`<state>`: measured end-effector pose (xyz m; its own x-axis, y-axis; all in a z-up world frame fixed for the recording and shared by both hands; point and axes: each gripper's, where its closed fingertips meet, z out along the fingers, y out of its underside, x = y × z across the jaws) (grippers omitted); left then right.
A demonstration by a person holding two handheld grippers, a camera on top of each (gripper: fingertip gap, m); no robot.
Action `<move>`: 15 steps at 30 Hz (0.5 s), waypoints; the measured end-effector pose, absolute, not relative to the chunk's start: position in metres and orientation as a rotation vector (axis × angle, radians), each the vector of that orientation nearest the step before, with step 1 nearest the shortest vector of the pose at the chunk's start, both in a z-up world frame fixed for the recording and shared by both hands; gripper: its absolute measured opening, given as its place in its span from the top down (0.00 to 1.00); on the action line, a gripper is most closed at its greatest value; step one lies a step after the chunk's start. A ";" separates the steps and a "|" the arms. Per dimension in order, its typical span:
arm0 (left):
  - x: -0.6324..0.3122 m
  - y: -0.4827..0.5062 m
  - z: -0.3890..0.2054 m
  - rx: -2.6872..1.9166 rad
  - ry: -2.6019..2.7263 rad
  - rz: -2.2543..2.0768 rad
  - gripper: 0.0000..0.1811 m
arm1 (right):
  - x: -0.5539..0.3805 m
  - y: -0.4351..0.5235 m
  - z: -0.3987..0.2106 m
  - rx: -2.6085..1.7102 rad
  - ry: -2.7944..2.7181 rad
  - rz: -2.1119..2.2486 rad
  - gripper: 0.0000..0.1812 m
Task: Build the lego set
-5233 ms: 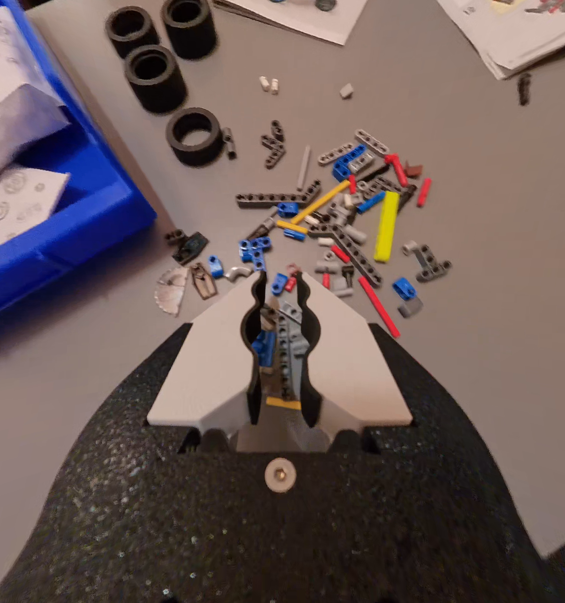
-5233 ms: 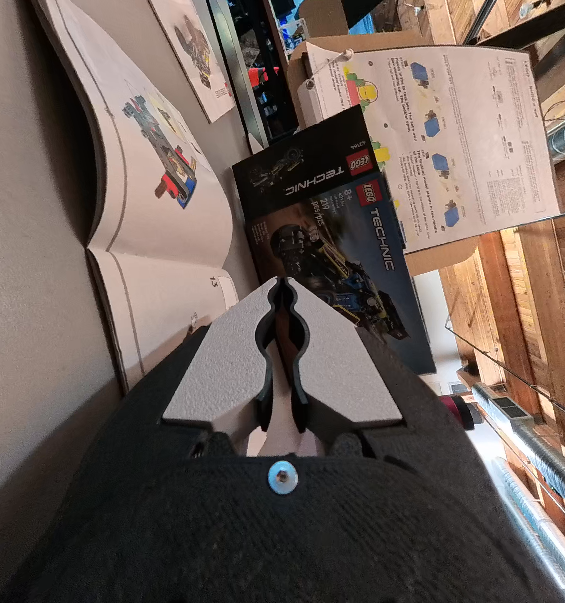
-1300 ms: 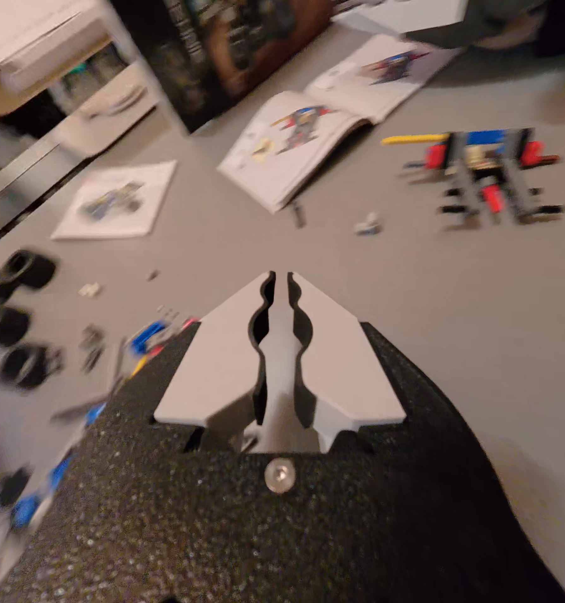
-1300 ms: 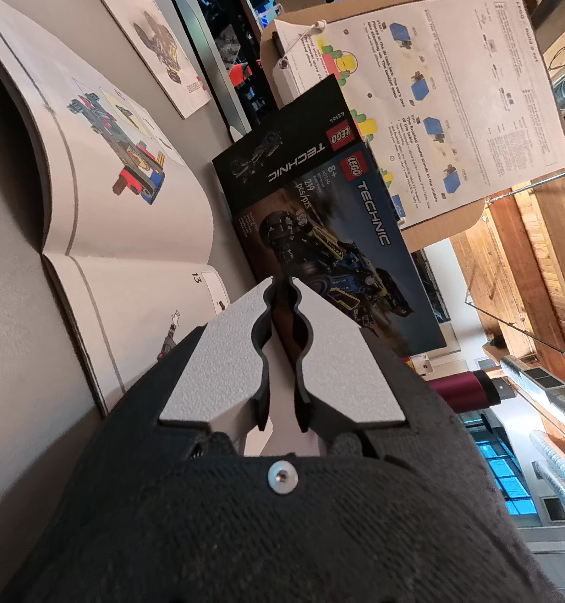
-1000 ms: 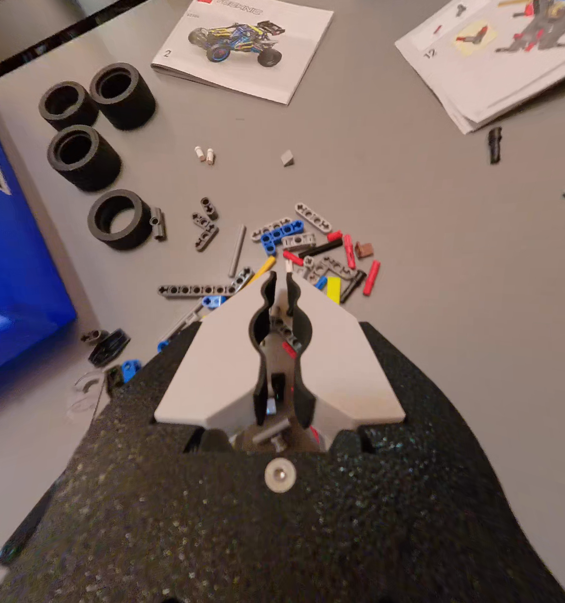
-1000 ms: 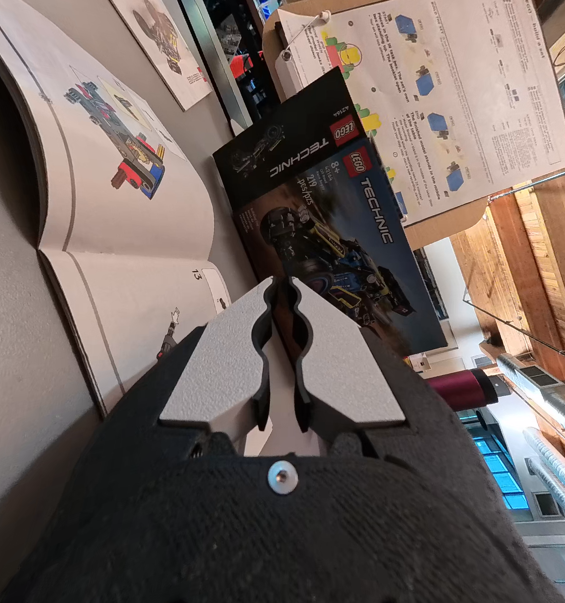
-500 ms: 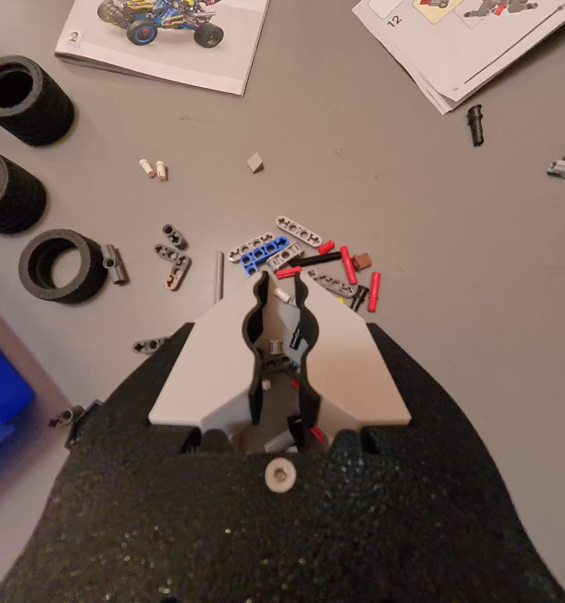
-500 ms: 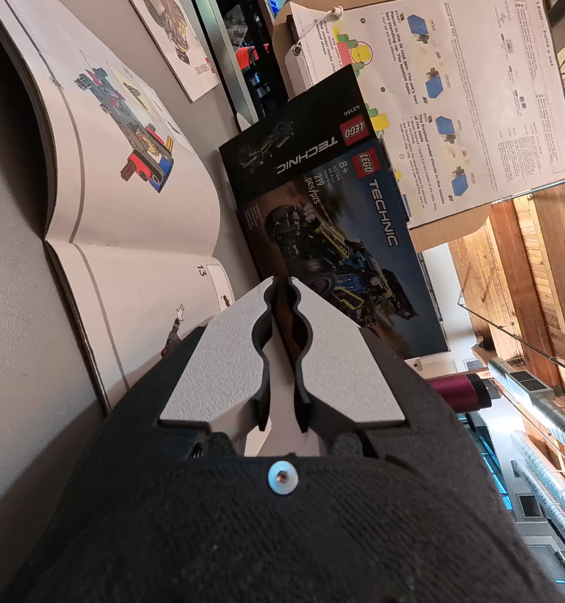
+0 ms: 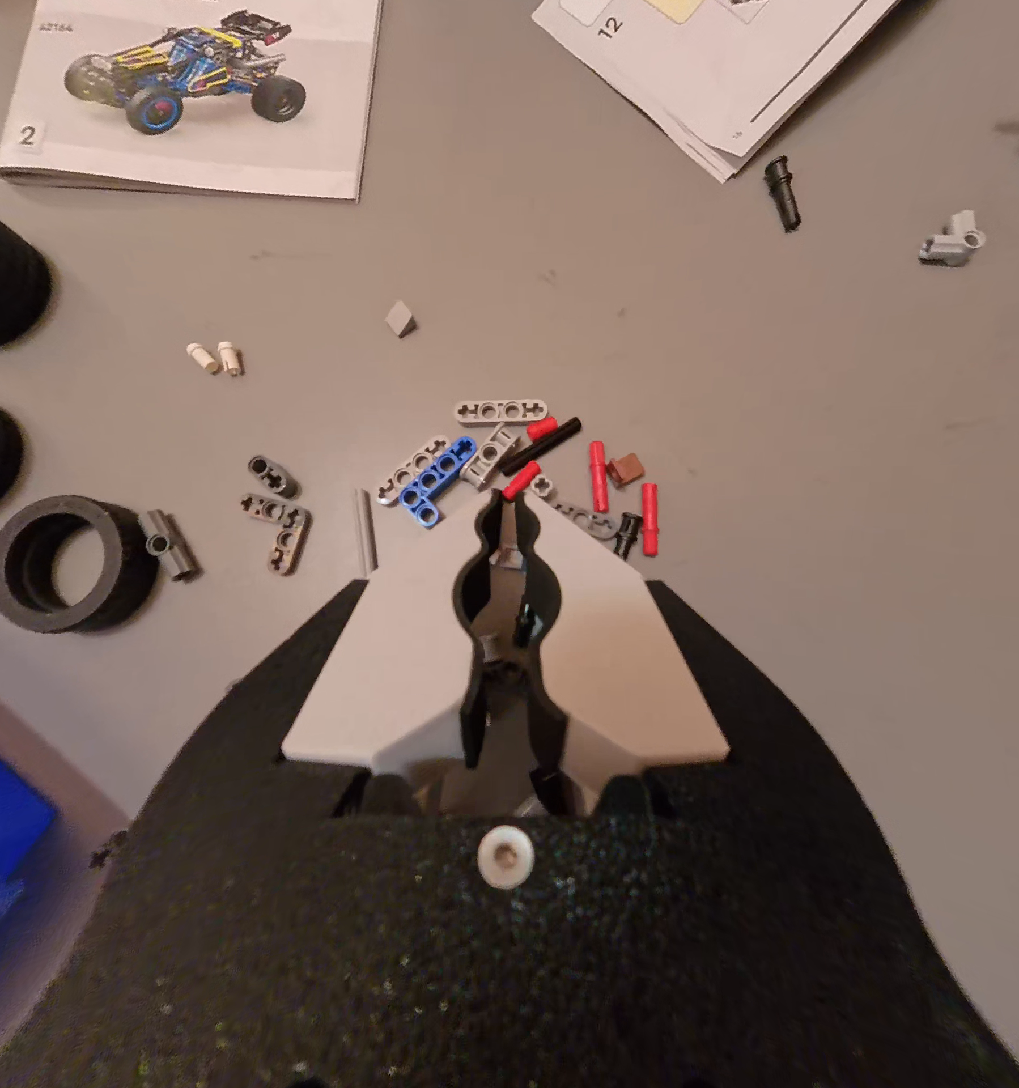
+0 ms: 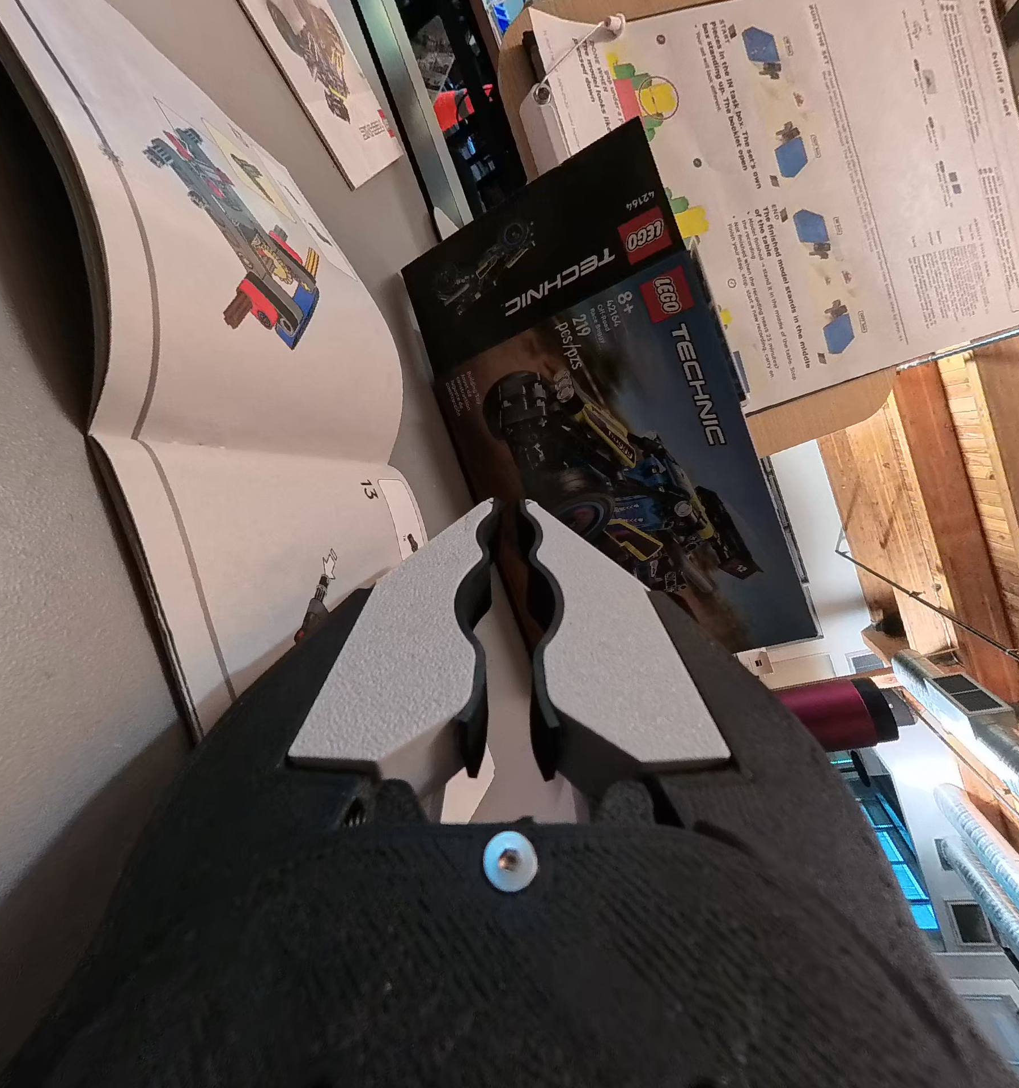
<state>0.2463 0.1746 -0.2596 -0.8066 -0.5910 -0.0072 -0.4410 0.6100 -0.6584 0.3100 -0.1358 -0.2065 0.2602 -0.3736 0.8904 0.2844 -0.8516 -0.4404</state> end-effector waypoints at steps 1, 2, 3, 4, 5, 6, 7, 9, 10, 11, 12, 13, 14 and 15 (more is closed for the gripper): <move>0.246 0.174 -0.259 -0.844 2.615 -0.979 0.99 | 0.310 -0.136 -0.206 -2.009 0.080 -1.639 0.99; 0.245 0.173 -0.259 -0.834 2.620 -0.985 0.99 | 0.310 -0.136 -0.206 -2.008 0.078 -1.640 0.99; 0.246 0.173 -0.258 -0.832 2.614 -0.986 0.99 | 0.310 -0.136 -0.206 -2.008 0.077 -1.639 0.99; 0.246 0.173 -0.255 -0.833 2.603 -0.987 0.99 | 0.310 -0.136 -0.206 -2.007 0.076 -1.642 0.99; 0.245 0.173 -0.252 -0.827 2.597 -0.998 0.99 | 0.310 -0.136 -0.206 -2.007 0.076 -1.641 0.99; 0.245 0.173 -0.246 -0.822 2.579 -1.007 0.99 | 0.310 -0.136 -0.206 -2.008 0.077 -1.637 0.99; 0.245 0.174 -0.238 -0.820 2.546 -1.010 0.99 | 0.310 -0.136 -0.206 -2.008 0.078 -1.637 0.99; 0.238 0.167 -0.221 -0.796 2.505 -1.040 0.99 | 0.310 -0.136 -0.206 -2.005 0.082 -1.635 0.99; 0.232 0.158 -0.212 -0.777 2.489 -1.078 0.99 | 0.310 -0.136 -0.206 -2.004 0.088 -1.628 0.99; 0.224 0.146 -0.206 -0.764 2.482 -1.124 0.99 | 0.310 -0.137 -0.205 -1.997 0.094 -1.624 0.99; 0.214 0.131 -0.205 -0.752 2.493 -1.170 0.99 | 0.310 -0.137 -0.204 -1.990 0.102 -1.614 0.98; 0.203 0.117 -0.206 -0.736 2.513 -1.205 0.99 | 0.309 -0.137 -0.203 -1.979 0.118 -1.602 0.98; 0.193 0.104 -0.211 -0.720 2.536 -1.217 0.99 | 0.309 -0.138 -0.200 -1.961 0.140 -1.589 0.98; 0.183 0.094 -0.219 -0.706 2.566 -1.204 0.99 | 0.308 -0.138 -0.199 -1.946 0.159 -1.566 0.98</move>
